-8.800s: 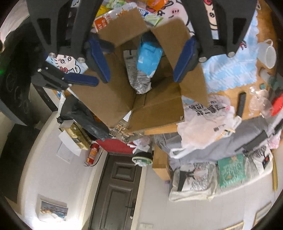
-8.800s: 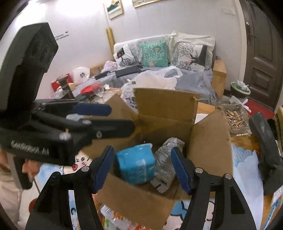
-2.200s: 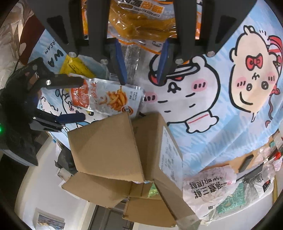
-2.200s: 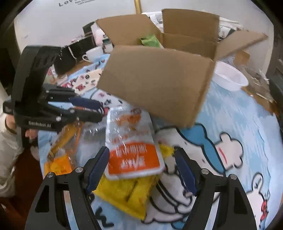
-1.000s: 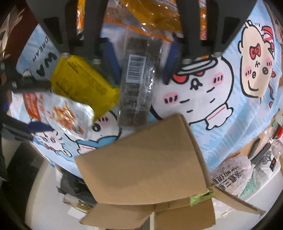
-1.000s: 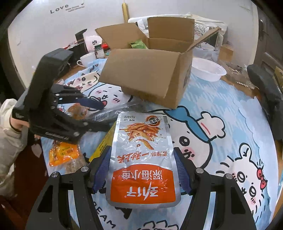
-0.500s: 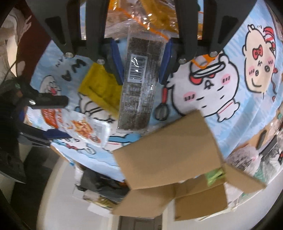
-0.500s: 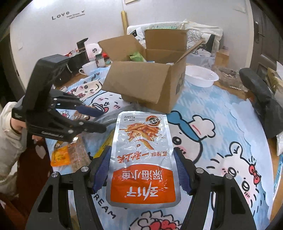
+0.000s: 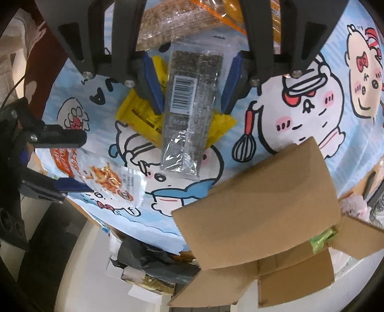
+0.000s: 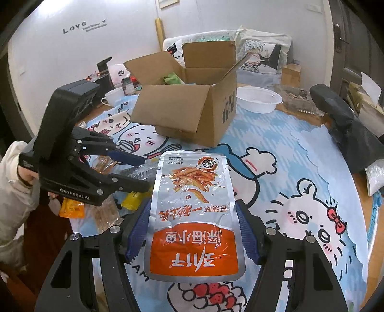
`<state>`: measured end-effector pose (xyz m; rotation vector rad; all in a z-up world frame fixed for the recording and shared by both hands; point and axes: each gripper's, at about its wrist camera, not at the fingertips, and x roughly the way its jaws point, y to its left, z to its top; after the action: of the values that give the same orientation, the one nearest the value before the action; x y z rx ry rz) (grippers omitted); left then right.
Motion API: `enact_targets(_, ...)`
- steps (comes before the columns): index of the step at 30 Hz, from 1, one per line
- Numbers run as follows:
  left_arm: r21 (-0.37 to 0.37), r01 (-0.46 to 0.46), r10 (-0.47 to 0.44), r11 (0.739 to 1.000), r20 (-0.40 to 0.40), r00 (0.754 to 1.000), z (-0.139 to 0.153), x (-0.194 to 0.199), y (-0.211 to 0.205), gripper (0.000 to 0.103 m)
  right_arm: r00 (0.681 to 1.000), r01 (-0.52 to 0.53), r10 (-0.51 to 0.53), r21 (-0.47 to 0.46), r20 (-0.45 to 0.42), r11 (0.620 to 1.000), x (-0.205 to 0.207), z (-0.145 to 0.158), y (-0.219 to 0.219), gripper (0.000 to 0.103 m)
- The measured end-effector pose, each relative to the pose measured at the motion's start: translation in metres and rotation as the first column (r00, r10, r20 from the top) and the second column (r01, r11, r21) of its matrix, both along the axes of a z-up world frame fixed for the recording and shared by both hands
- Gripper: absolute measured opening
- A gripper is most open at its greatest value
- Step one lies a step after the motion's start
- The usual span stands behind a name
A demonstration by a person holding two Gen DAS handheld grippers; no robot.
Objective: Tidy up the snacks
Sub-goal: 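Grasp the dark seaweed bar with the left gripper while the right lifts the orange-labelled packet, then carry both packets into the box and open both grippers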
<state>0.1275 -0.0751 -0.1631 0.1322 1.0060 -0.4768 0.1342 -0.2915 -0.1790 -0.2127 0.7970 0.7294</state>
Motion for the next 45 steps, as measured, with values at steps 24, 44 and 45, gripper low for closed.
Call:
enact_targets(24, -0.179, 0.001, 0.014, 0.984, 0.081, 0.997, 0.066, -0.054, 0.061, 0.036, 0.996, 0.012, -0.018, 0.065, 0.082, 0.998, -0.016, 0.039, -0.01, 0.064)
enact_targets(44, -0.054, -0.257, 0.262, 0.965, 0.141, 0.955, 0.144, 0.12, 0.08, 0.036, 0.981, 0.127, -0.121, -0.036, 0.149, 0.991, 0.125, 0.095, 0.126, 0.064)
enact_targets(45, -0.045, -0.261, 0.265, 0.964, 0.132, 0.955, 0.141, 0.126, 0.078, 0.036, 0.983, 0.134, -0.126, -0.049, 0.136, 0.99, 0.135, 0.093, 0.132, 0.064)
